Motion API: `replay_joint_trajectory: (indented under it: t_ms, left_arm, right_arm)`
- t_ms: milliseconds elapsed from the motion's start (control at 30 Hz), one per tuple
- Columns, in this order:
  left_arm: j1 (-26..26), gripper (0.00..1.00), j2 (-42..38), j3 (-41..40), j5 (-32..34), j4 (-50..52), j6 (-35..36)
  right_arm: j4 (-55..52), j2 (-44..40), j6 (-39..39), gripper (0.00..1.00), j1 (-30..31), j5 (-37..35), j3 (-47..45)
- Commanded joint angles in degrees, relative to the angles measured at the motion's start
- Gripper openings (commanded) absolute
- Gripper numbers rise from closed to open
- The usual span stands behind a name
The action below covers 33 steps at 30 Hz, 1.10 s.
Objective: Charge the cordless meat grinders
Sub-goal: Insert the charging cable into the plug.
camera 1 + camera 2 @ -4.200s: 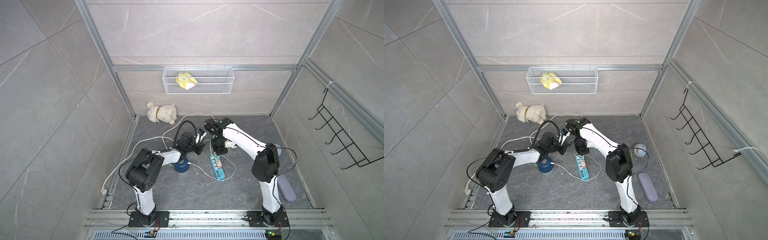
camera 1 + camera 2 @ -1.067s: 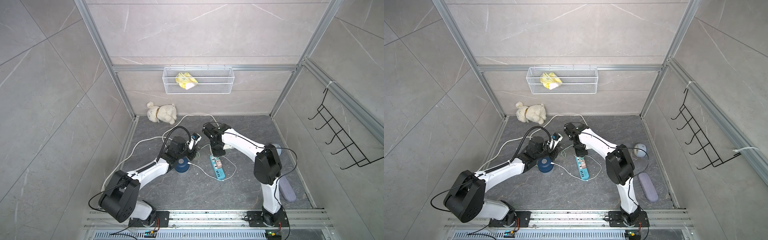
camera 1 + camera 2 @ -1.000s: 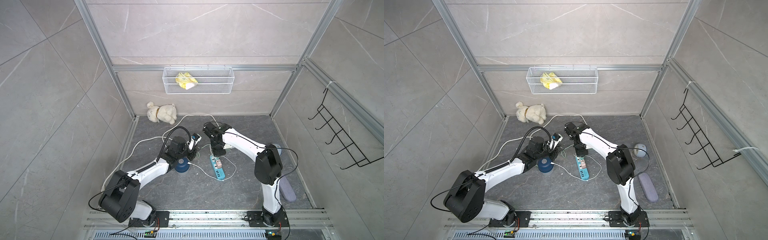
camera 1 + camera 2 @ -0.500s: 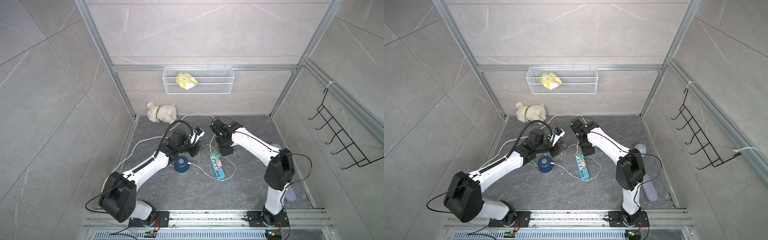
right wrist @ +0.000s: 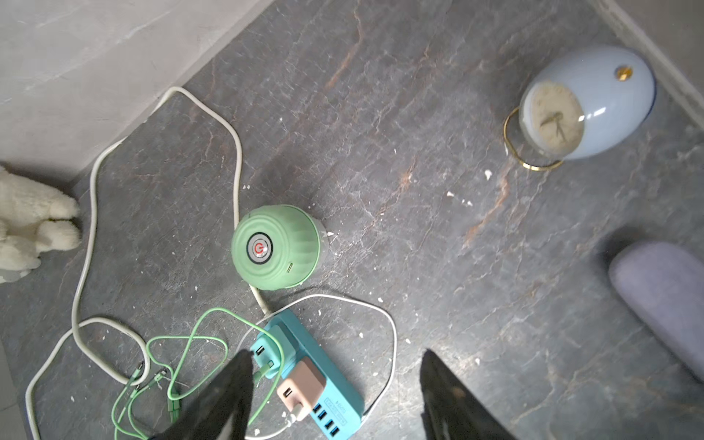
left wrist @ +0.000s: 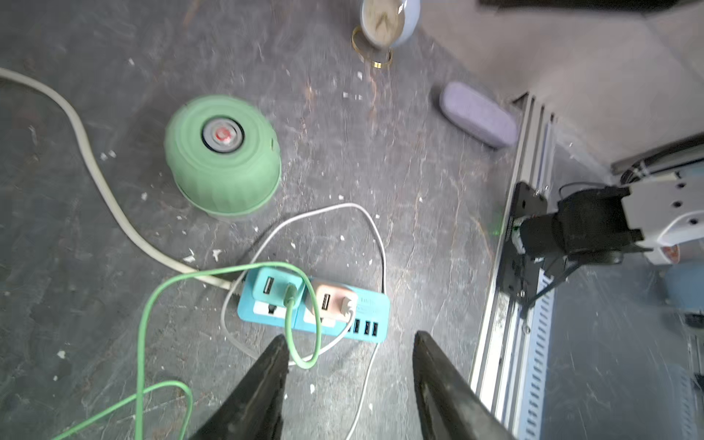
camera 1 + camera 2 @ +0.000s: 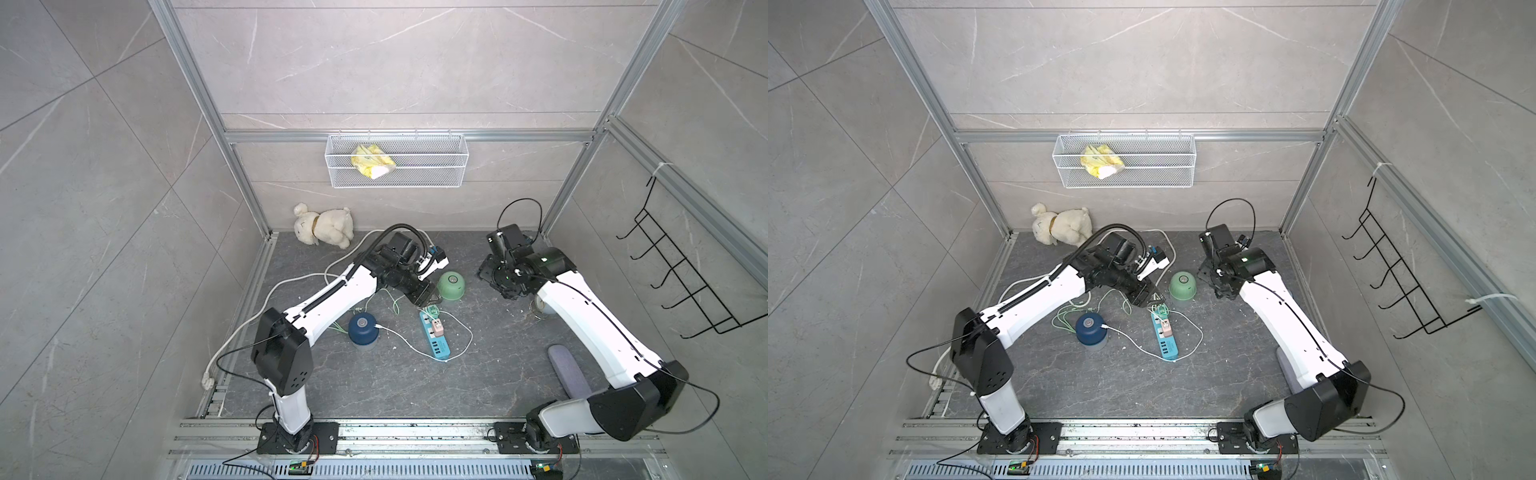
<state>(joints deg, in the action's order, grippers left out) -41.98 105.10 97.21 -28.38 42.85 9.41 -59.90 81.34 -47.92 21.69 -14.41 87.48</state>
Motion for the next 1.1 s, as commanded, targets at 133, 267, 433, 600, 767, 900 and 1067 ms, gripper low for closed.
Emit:
replay_joint_trajectory:
  t_ms: [133,267,433,600,767,900,1067]
  left_arm:
    - [-1.7,0.54,6.6,10.0,7.5,13.9,4.7]
    - [-2.4,0.51,9.2,12.7,12.2,14.2,4.1]
    - [-3.8,0.49,11.5,14.3,12.2,14.2,5.7]
    - [-4.3,0.41,13.5,15.1,12.1,14.6,7.1]
    - [-4.4,0.33,14.3,15.1,12.8,15.2,7.8]
    - [-4.3,0.29,14.7,15.3,14.8,15.3,8.1]
    - [-4.4,0.22,15.0,15.7,15.6,15.2,8.7]
  right_arm:
    - [3.7,-3.2,14.5,0.7,-3.9,8.9,-3.4]
    - [4.7,-4.2,15.4,0.7,-5.6,11.6,-4.5]
    - [4.8,-4.4,16.3,0.69,-7.1,13.7,-4.6]
    - [5.0,-4.9,16.7,0.69,-8.5,14.8,-5.2]
    - [5.4,-5.5,16.8,0.69,-9.8,16.1,-5.9]
    - [5.8,-5.8,16.4,0.68,-10.4,16.9,-6.6]
    - [6.2,-6.1,15.6,0.68,-10.8,17.5,-7.3]
